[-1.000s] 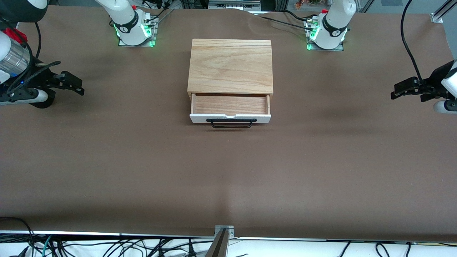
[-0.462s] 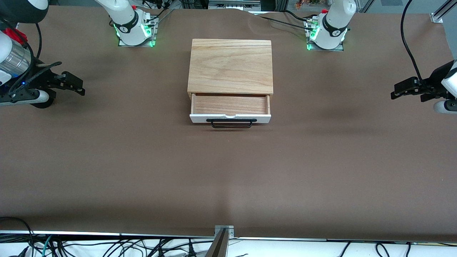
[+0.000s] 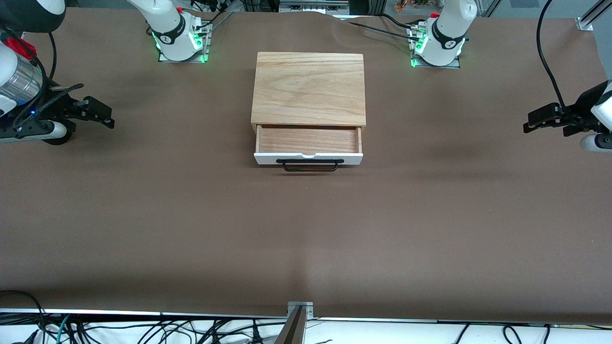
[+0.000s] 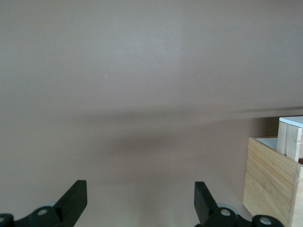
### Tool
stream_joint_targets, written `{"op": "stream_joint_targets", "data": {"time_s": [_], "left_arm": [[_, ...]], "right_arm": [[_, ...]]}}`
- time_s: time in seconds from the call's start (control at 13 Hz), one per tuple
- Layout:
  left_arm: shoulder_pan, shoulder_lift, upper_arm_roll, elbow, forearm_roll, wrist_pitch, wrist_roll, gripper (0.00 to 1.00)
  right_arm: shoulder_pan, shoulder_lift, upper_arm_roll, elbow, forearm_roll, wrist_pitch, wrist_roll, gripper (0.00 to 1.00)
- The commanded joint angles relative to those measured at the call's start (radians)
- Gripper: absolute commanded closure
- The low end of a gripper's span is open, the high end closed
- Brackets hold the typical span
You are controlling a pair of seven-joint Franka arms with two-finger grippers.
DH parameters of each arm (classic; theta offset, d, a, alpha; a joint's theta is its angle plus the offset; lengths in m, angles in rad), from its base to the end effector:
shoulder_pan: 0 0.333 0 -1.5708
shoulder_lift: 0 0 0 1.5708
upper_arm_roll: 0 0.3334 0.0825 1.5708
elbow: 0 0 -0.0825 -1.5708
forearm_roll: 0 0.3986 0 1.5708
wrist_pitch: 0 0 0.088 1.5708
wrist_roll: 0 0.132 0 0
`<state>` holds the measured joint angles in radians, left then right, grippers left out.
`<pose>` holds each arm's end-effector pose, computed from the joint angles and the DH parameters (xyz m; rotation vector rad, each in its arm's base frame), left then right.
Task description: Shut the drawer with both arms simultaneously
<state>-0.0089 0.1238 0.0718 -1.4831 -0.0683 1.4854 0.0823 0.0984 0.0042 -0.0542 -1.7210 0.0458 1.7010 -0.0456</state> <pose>0.5952 0.0255 0.5804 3.0682 -0.0324 -0.1790 0.5744 0.0309 0.5523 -3.0935 -0.1289 0.0374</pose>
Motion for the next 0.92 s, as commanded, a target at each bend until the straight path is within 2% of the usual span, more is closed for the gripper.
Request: {"op": "stream_joint_targets", "data": {"time_s": [0.0, 0.62, 0.85], "left_arm": [[0.012, 0.011, -0.013, 0.029, 0.013, -0.008, 0.001, 0.0], [0.013, 0.019, -0.012, 0.027, 0.012, -0.008, -0.001, 0.0], [-0.009, 0.036, -0.023, 0.029, -0.013, -0.011, -0.002, 0.0]], "right_arm": [[-0.002, -0.009, 0.005, -0.012, -0.011, 0.008, -0.005, 0.0], [0.003, -0.007, 0.007, -0.014, -0.011, 0.014, -0.007, 0.0], [0.02, 0.038, 0.01, -0.014, 0.014, 0.055, -0.003, 0.0]]}}
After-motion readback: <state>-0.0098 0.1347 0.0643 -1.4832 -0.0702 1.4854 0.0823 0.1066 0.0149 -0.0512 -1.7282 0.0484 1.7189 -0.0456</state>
